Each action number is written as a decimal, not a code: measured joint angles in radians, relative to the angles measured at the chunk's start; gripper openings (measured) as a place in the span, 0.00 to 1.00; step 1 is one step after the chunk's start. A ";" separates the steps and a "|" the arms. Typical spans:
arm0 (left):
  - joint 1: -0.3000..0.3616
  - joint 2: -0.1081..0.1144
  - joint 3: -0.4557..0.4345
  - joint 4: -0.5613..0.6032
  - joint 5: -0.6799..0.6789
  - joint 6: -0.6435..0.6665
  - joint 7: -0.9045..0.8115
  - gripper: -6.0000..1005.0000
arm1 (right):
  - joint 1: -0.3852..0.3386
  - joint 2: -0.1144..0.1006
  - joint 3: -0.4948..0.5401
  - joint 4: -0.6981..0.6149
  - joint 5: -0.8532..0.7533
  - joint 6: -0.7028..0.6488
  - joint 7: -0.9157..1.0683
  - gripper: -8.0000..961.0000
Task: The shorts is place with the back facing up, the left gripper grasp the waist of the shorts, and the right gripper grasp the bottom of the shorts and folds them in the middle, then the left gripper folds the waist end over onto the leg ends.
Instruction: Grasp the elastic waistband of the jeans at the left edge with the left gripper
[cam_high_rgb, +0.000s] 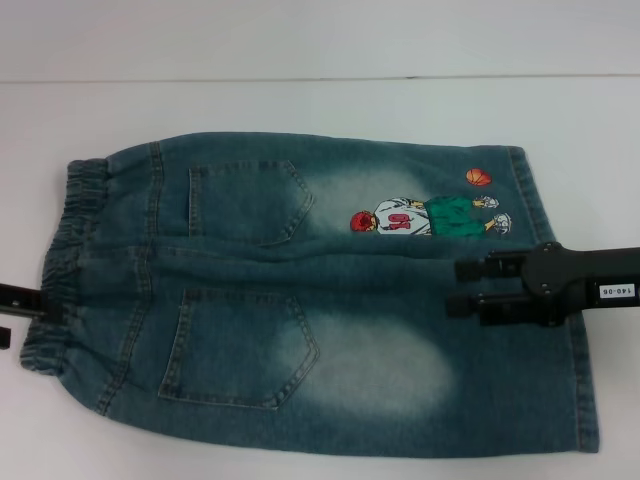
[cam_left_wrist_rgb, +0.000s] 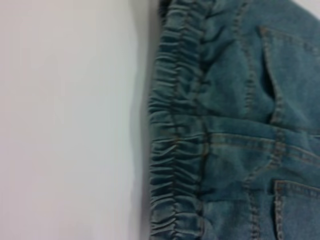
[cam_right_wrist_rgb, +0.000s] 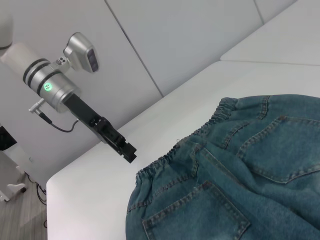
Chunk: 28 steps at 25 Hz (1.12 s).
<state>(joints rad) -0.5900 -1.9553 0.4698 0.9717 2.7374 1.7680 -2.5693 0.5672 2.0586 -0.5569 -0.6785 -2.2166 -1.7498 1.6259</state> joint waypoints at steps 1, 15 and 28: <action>-0.001 0.000 0.000 -0.007 0.005 -0.005 -0.001 0.86 | 0.000 0.000 0.000 0.003 0.000 0.001 -0.001 0.77; -0.006 0.001 0.039 -0.083 0.040 -0.100 -0.005 0.85 | 0.003 0.000 -0.012 0.007 -0.002 0.013 -0.003 0.77; -0.026 -0.006 0.080 -0.110 0.052 -0.110 -0.015 0.84 | 0.001 0.000 -0.016 0.009 -0.001 0.017 -0.005 0.77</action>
<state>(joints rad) -0.6158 -1.9612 0.5494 0.8618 2.7897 1.6582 -2.5842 0.5679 2.0585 -0.5727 -0.6696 -2.2180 -1.7332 1.6213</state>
